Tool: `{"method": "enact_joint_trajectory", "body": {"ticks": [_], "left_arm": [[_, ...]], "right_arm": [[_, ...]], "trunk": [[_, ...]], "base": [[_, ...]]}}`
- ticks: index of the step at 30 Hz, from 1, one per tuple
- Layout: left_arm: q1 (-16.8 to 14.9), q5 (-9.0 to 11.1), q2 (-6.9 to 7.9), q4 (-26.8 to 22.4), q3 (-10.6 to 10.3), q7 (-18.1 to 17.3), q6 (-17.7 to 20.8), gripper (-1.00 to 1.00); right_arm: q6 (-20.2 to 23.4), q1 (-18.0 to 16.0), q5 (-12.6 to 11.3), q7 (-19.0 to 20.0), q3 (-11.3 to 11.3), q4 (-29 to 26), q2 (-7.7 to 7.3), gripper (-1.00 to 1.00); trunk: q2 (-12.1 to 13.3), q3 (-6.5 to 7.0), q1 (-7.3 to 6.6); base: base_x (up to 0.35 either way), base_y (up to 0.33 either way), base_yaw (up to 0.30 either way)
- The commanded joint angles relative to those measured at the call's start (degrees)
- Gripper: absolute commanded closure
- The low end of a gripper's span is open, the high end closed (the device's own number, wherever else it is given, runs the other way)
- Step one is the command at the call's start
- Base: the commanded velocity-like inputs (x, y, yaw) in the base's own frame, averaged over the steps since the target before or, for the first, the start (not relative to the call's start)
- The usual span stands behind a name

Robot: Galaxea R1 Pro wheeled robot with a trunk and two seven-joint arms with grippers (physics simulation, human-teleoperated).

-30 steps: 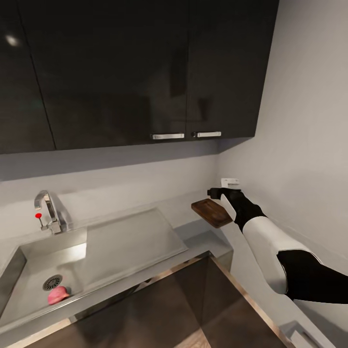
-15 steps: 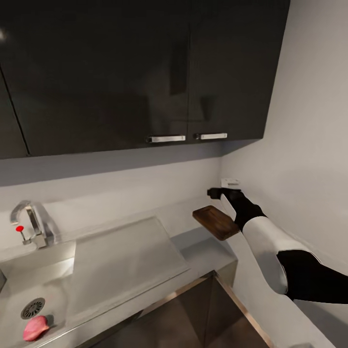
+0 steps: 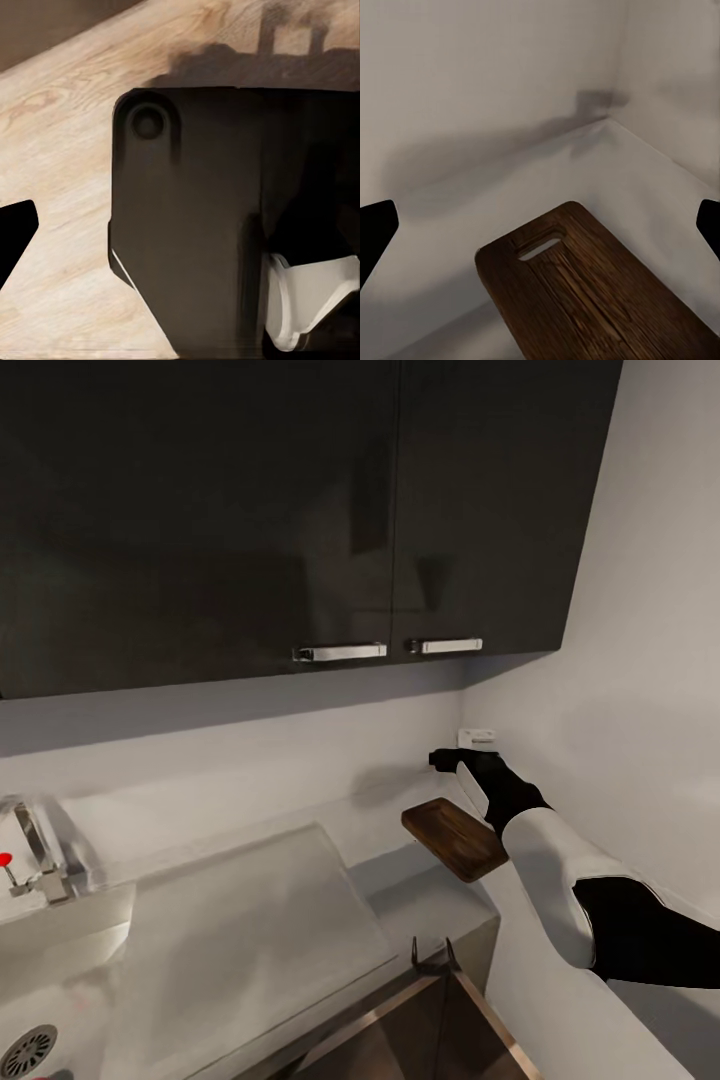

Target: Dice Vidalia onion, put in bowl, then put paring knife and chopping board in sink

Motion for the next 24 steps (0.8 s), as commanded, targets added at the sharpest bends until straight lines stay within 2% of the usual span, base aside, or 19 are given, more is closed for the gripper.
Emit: {"method": "enact_joint_trajectory", "body": {"ticks": [1,15,24], "left_arm": [[0.01,0.07,-0.04,0.63,0.04,0.00,-0.09,-1.00],[0.01,0.07,-0.06,2.12,0.34,0.00,-0.09,-1.00],[0.01,0.07,-0.02,2.35,0.35,0.00,-0.09,-1.00]], "right_arm": [[0.28,-0.04,-0.46,-0.38,0.25,-0.10,-0.01,-1.00],[0.28,-0.04,-0.46,-0.38,0.25,-0.14,-0.01,-1.00],[0.28,-0.04,-0.43,-0.35,0.25,-0.14,-0.01,-1.00]], "trunk": [[-0.09,-0.10,0.03],[-0.09,-0.10,0.03],[-0.09,-0.10,0.03]], "base": [[0.017,0.000,0.000],[0.005,0.004,0.000],[0.121,0.108,0.000]]}}
